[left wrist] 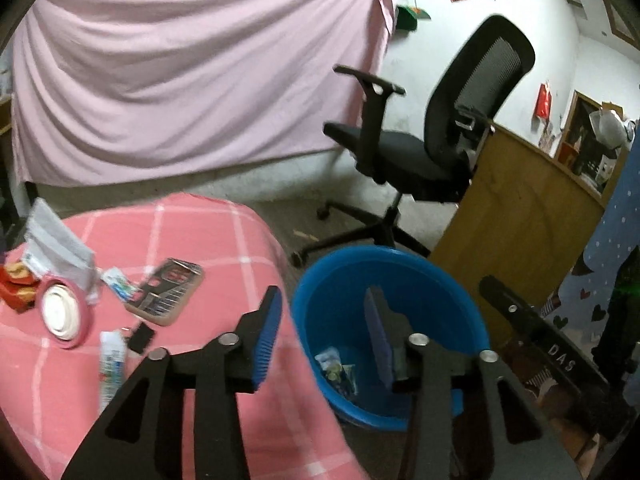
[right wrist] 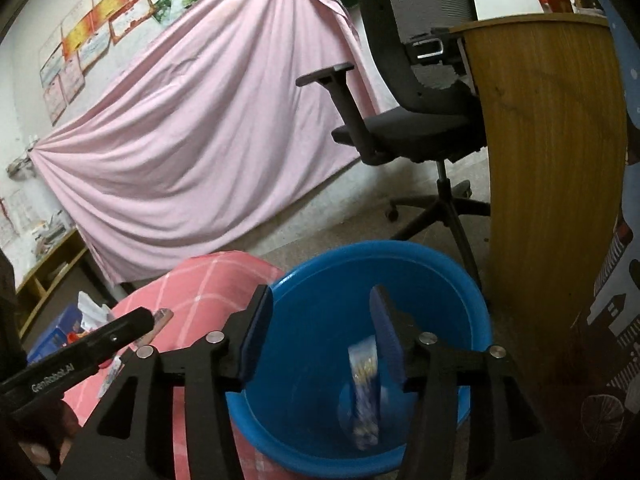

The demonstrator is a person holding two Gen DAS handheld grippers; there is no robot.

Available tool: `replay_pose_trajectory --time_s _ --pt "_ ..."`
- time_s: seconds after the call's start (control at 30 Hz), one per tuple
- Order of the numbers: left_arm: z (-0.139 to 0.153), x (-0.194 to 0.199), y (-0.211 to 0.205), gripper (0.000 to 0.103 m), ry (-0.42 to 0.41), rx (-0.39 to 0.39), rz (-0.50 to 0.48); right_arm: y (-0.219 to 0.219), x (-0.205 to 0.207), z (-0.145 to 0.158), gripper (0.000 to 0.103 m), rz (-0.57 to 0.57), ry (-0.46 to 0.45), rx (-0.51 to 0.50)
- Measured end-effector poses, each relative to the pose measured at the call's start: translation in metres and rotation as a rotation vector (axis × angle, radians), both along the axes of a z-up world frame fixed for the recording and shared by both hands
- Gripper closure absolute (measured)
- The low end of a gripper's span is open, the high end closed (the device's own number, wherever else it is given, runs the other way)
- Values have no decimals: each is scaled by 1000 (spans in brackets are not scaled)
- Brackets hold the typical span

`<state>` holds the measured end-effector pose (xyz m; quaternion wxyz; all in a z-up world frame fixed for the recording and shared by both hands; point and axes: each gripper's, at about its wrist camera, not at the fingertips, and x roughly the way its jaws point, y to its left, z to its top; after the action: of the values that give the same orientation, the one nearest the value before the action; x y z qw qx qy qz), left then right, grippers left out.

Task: Collect trash
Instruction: 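Move both tools back over the table toward the remaining trash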

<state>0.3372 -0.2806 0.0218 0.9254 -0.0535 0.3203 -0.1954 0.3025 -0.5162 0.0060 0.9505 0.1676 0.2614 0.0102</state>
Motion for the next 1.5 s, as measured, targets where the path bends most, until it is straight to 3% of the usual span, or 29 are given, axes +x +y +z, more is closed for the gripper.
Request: replay_pose_trajectory --time_s 0.07,0.2,0.27,0.33,0.43,0.47,0.63,0.9,1.1,1.33,1.5 --pt "6 -7 11 55 -45 -9 23 3 -3 6 47 0 -35 -8" --pt "20 -21 35 44 -141 -19 72 15 -10 21 25 3 -112 -25" --pt "25 -28 48 34 -183 -18 98 22 -11 28 23 7 -144 -35" --pt "29 -35 63 10 -228 -26 130 32 -16 35 18 1 -186 -44" --pt "34 -49 87 4 -304 -41 185 51 -22 47 8 20 -259 -63" --pt "34 -52 94 3 -316 -37 198 58 -25 50 0 24 -287 -75" --pt "32 -66 136 2 -338 -36 281 89 -34 61 0 34 -396 -124" --pt "28 -91 193 2 -425 -8 383 133 -42 67 0 90 -494 -200" --pt "13 -104 219 2 -447 22 431 166 -41 66 0 168 -536 -268" --pt "-3 -105 239 2 -432 69 461 203 -34 55 0 246 -487 -320" --pt "-15 -95 253 2 -359 102 449 230 -20 43 0 323 -362 -386"
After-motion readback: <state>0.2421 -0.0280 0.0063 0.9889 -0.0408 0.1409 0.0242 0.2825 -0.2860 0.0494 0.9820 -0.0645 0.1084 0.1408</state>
